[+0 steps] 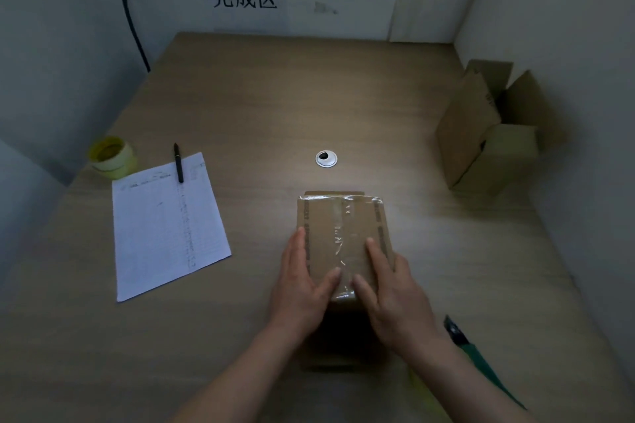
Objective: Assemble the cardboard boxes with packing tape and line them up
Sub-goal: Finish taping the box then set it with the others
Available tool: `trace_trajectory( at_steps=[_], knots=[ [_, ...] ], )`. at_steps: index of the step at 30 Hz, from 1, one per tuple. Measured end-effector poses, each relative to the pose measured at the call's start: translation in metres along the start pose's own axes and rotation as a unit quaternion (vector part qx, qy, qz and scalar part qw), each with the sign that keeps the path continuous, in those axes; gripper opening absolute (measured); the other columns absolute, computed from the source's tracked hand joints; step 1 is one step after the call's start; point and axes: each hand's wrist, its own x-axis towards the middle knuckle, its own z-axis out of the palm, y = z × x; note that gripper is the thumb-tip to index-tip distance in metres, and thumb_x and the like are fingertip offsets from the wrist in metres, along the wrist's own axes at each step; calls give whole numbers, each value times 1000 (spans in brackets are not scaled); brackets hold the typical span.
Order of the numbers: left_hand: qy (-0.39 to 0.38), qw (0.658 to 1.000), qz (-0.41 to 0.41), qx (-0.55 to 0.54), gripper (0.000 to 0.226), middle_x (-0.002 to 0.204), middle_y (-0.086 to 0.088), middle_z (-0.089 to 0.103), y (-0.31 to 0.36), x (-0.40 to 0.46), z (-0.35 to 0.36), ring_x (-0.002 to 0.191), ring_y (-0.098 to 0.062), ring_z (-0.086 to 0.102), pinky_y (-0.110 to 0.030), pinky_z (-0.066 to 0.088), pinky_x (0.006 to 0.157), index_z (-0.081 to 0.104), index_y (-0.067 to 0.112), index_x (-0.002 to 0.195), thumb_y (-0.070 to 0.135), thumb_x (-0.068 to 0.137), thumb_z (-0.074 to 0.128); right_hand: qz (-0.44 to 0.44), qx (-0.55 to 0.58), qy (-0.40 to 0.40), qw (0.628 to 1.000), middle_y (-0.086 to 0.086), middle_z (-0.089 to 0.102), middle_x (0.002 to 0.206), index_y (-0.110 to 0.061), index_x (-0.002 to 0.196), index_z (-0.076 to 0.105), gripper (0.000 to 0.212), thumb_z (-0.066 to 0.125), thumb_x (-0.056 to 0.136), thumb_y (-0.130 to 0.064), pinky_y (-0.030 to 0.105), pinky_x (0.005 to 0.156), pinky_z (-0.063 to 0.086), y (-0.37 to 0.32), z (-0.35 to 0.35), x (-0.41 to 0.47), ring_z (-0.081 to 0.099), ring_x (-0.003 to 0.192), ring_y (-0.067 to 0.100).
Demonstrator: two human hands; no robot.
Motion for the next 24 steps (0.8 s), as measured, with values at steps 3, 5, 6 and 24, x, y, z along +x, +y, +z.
trace_trajectory(
  at_steps=[3,5,6,24],
  knots=[
    [-6,999,-36,-24,93,159,9,22,5,-1,-2,143,-12,30,-26,28,112,-2,22,156,43,91,62,11,60,86,994,2,47,142,-30,154,27,56,35,101,-45,33,91,46,-2,9,-2,55,116,20],
    [-23,994,-83,-72,84,151,16,30,7,0,-4,137,-14,40,-28,30,111,4,27,156,46,93,57,34,98,97,990,-1,49,144,-28,155,24,53,38,104,-37,30,94,41,-4,9,-4,53,122,19],
    [-23,988,-105,-108,75,148,15,41,5,1,-5,132,-15,46,-34,34,113,17,34,153,51,91,55,52,112,89,988,-2,50,144,-29,156,22,54,37,104,-35,29,95,39,-4,7,-5,52,123,20],
    [-168,930,-184,-268,45,112,3,69,46,30,-72,106,-18,62,-40,51,85,64,25,111,63,89,51,202,499,-19,842,7,71,110,-13,104,66,72,42,84,-77,60,106,37,-5,-54,29,60,114,26]
  ],
)
